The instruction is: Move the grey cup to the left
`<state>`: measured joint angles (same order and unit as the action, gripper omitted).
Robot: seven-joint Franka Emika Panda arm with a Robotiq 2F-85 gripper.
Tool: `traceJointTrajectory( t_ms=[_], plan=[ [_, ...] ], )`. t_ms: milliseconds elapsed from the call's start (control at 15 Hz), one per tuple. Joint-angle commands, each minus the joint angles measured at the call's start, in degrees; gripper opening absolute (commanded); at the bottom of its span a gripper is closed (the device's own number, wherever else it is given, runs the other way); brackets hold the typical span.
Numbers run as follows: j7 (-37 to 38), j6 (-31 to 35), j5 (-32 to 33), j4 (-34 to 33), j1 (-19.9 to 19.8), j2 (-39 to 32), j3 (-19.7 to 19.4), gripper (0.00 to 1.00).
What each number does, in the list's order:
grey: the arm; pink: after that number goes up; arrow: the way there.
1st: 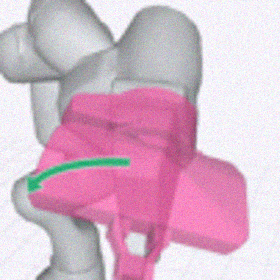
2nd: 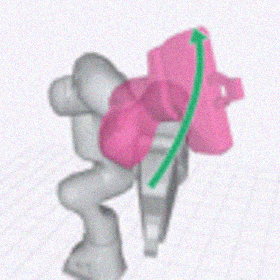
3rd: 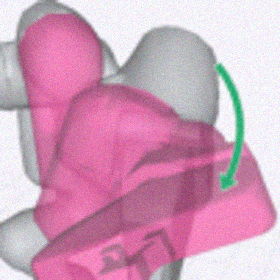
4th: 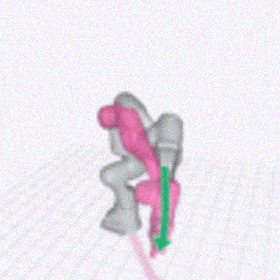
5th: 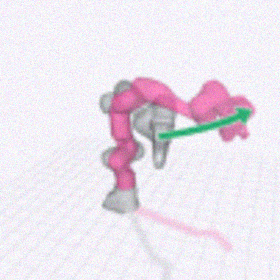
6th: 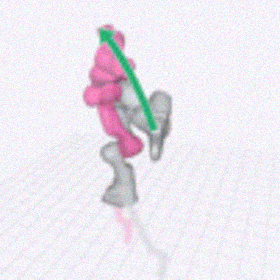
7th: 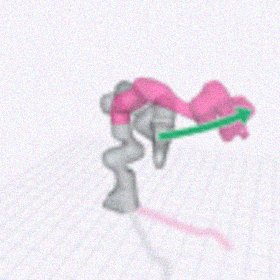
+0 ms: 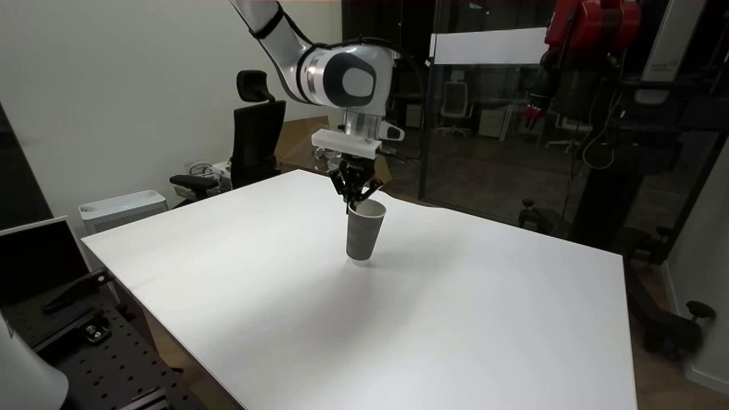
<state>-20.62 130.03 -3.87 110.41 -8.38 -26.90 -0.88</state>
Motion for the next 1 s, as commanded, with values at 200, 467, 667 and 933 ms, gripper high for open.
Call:
traceJointTrajectory(
  t_ms=[200,467,667,933],
  plan=[
    [8.4,-10.8,9.0,-13.5,6.0,-6.7,-0.6,0.01],
    [12.2,-9.6,9.7,-19.0,8.8,-10.0,0.4,0.01],
    [9.2,-8.7,6.9,-18.2,8.2,-7.7,2.7,0.29],
    [-7.0,-17.6,4.6,-8.0,2.7,2.1,4.7,0.5]
  ],
)
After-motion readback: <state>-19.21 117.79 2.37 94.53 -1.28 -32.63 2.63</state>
